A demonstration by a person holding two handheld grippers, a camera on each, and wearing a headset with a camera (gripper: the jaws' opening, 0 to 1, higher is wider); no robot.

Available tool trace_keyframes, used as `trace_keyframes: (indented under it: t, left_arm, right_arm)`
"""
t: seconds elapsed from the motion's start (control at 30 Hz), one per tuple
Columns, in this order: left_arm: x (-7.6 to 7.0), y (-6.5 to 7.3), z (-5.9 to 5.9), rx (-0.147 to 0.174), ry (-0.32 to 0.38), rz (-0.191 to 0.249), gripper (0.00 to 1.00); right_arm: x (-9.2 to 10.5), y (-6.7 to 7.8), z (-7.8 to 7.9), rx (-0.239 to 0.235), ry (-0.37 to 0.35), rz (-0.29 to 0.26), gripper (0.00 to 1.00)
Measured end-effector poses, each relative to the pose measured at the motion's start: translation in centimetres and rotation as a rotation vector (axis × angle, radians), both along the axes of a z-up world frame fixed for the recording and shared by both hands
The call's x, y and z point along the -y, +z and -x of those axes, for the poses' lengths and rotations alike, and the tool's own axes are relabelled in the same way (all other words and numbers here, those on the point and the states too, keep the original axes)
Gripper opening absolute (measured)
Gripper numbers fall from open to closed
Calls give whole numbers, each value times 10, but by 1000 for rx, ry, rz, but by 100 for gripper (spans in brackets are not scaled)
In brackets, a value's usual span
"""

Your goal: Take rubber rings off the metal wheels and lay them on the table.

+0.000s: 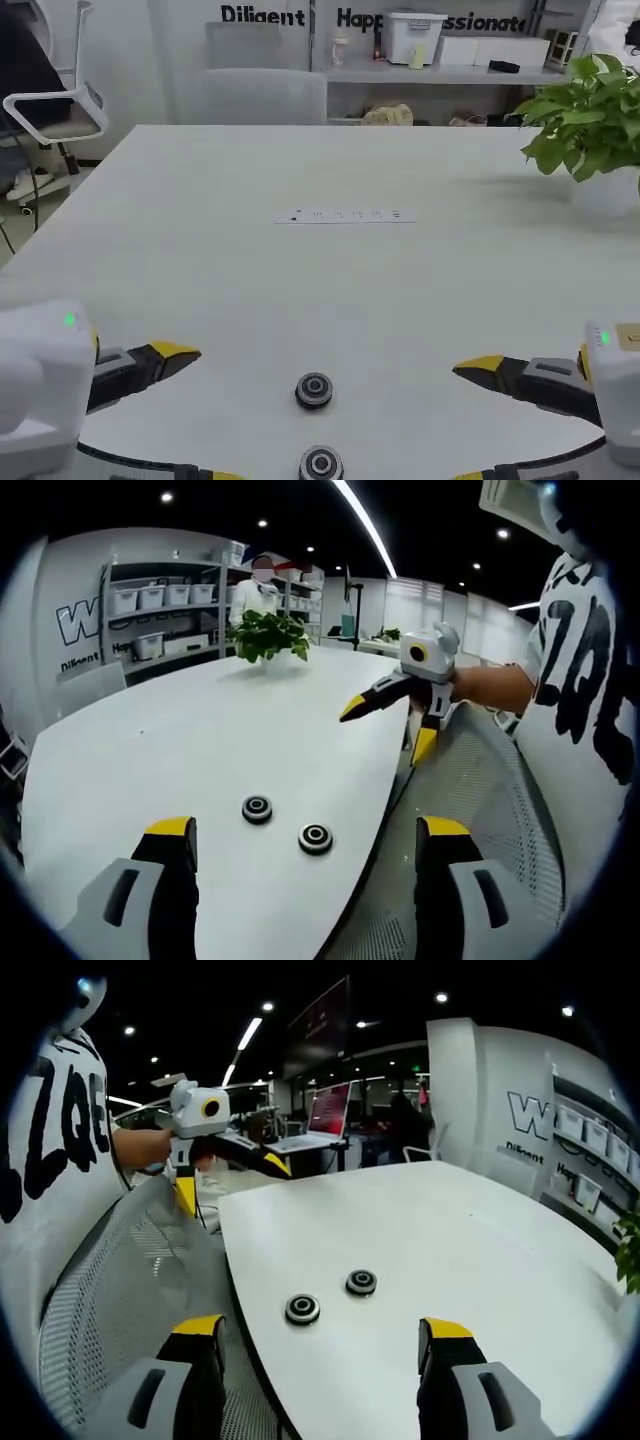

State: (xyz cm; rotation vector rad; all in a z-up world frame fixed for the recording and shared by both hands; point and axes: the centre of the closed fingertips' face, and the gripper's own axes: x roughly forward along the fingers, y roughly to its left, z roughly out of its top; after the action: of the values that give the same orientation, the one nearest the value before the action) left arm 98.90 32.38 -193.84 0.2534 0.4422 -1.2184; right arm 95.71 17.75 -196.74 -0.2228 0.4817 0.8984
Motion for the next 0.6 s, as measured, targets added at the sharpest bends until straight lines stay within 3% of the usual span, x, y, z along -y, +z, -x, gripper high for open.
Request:
trace_keyframes:
  t: [0.27,0.6]
  left_arm:
    - [3,-2,-5,6,-9,-6,87]
    - [8,-6,-9,-13,-13,5,87]
  right_arm:
    - [-3,0,-4,-3,12,-12,77]
    - [-10,-3,-9,-5,32,-8,76]
